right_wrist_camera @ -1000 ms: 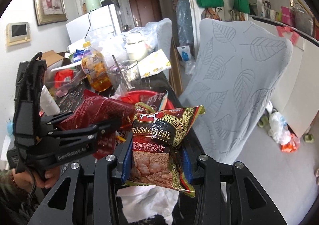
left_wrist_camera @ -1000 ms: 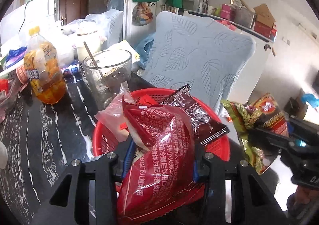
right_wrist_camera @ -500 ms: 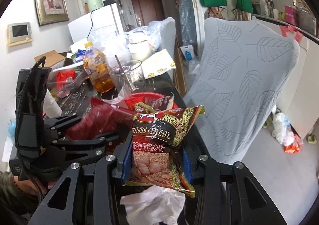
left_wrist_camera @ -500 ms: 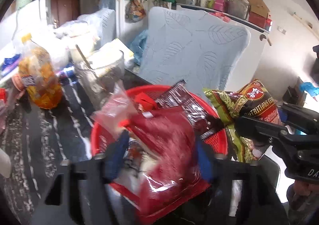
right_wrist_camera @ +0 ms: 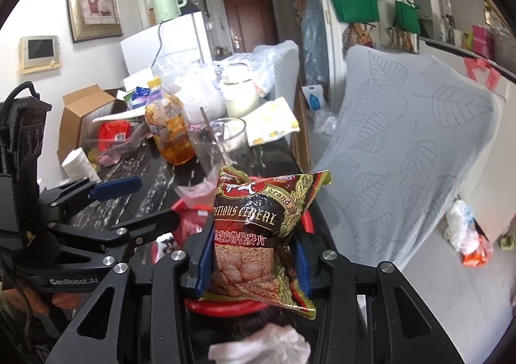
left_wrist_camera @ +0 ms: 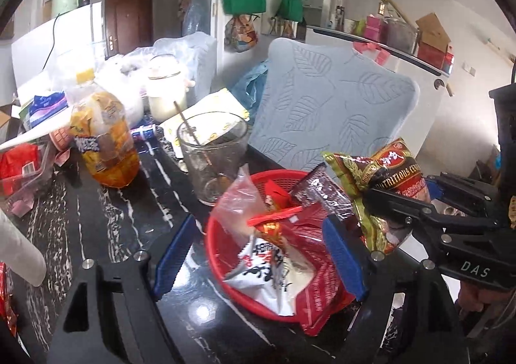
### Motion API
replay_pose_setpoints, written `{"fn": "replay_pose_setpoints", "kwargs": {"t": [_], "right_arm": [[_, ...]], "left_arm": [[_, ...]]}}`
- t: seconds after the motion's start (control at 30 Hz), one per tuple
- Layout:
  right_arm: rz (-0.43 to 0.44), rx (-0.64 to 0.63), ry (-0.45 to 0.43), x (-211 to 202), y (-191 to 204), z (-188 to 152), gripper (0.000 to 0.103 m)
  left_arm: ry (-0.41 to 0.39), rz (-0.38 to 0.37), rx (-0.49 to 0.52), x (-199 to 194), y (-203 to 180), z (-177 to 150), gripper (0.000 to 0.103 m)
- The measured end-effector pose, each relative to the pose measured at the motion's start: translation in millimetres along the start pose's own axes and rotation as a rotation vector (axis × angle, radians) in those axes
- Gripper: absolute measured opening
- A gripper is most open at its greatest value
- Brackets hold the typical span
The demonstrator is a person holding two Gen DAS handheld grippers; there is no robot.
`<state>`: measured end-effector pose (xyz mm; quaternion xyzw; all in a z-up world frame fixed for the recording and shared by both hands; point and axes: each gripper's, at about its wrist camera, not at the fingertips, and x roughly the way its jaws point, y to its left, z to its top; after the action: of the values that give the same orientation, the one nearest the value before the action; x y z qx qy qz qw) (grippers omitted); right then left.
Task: Organize snacks
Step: 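Open the left gripper then the right to drop both packets into the basket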
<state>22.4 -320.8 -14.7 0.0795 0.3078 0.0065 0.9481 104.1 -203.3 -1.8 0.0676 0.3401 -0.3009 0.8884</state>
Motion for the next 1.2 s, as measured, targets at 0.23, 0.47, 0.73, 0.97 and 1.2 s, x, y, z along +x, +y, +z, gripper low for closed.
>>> {"fn": "replay_pose_setpoints", "kwargs": {"t": [0.23, 0.47, 0.73, 0.97, 1.2], "right_arm": [[0.074, -0.029, 0.024, 25, 11, 14, 0.041], [0.09, 0.002, 0.071, 55, 11, 12, 0.041], [0.057, -0.024, 0.089, 58, 16, 11, 0.046], [0.039, -0.03, 0.064, 43, 18, 12, 0.066], [0.008, -0.059, 0.035, 33, 22, 15, 0.038]], "left_arm": [[0.015, 0.025, -0.046, 2, 20, 1, 0.08], [0.046, 0.042, -0.063, 10, 33, -5, 0.08], [0.079, 0.025, -0.074, 18, 36, -11, 0.08], [0.079, 0.021, -0.074, 14, 37, -12, 0.08], [0.082, 0.017, -0.066, 12, 35, -11, 0.08]]}}
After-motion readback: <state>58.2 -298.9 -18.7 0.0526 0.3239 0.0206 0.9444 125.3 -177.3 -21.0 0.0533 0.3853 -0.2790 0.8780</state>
